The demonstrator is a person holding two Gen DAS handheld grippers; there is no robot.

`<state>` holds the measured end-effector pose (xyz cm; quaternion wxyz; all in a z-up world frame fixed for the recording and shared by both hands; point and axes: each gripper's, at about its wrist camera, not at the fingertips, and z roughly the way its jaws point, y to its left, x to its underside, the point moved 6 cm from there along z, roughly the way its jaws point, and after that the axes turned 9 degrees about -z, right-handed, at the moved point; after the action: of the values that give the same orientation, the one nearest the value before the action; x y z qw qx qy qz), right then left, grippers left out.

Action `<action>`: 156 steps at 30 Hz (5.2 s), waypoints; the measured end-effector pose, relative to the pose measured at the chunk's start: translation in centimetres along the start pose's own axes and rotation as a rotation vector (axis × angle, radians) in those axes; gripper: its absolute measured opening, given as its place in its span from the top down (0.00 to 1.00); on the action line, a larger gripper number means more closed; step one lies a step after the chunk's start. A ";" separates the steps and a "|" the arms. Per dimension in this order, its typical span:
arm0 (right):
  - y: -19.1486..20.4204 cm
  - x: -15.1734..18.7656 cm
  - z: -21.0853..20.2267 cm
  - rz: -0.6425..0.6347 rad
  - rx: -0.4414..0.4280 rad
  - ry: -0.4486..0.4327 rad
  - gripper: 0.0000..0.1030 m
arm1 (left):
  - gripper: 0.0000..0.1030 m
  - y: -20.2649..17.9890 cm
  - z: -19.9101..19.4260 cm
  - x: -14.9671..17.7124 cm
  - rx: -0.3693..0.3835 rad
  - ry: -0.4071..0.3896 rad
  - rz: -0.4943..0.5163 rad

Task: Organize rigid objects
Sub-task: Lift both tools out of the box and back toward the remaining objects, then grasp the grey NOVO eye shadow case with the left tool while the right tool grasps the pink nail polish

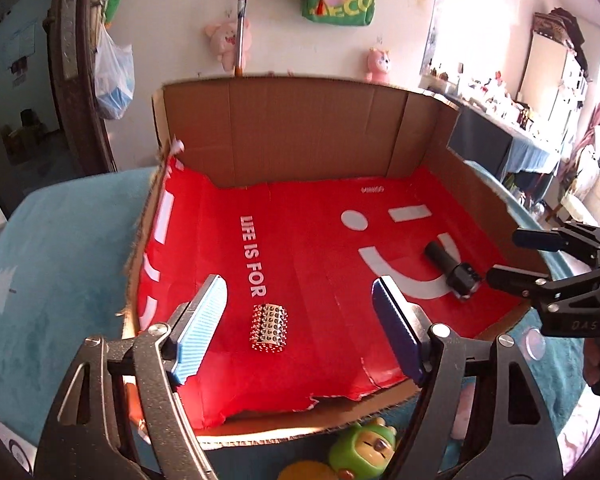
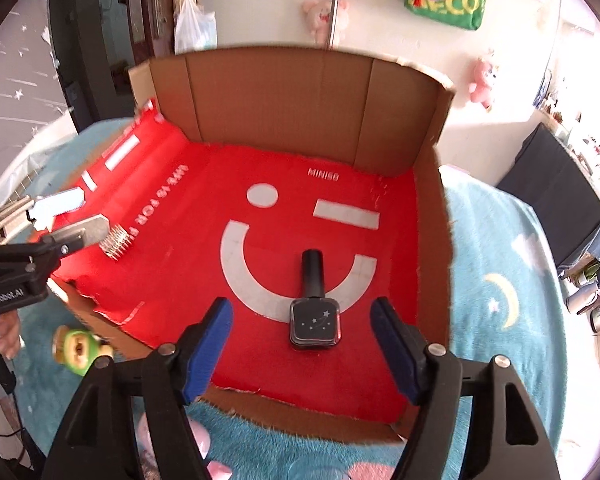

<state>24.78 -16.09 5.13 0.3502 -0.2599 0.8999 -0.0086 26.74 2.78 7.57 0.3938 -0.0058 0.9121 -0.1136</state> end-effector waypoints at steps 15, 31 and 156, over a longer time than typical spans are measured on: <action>2.0 1.0 -12.1 -0.030 0.116 -0.295 0.01 | 0.06 -3.0 -12.1 1.3 -0.064 -0.330 0.036; 6.8 12.6 -16.2 0.079 0.155 -0.470 0.00 | 0.05 -4.0 -17.3 11.9 -0.025 -0.428 -0.013; 6.8 14.6 -4.6 0.105 -0.055 -0.254 0.63 | 0.53 -4.8 -5.5 14.2 0.120 0.058 0.004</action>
<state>9.64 -17.85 -1.88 0.4540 -0.2211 0.8605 0.0671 12.63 -2.21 2.03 0.3669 0.0230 0.9148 -0.1674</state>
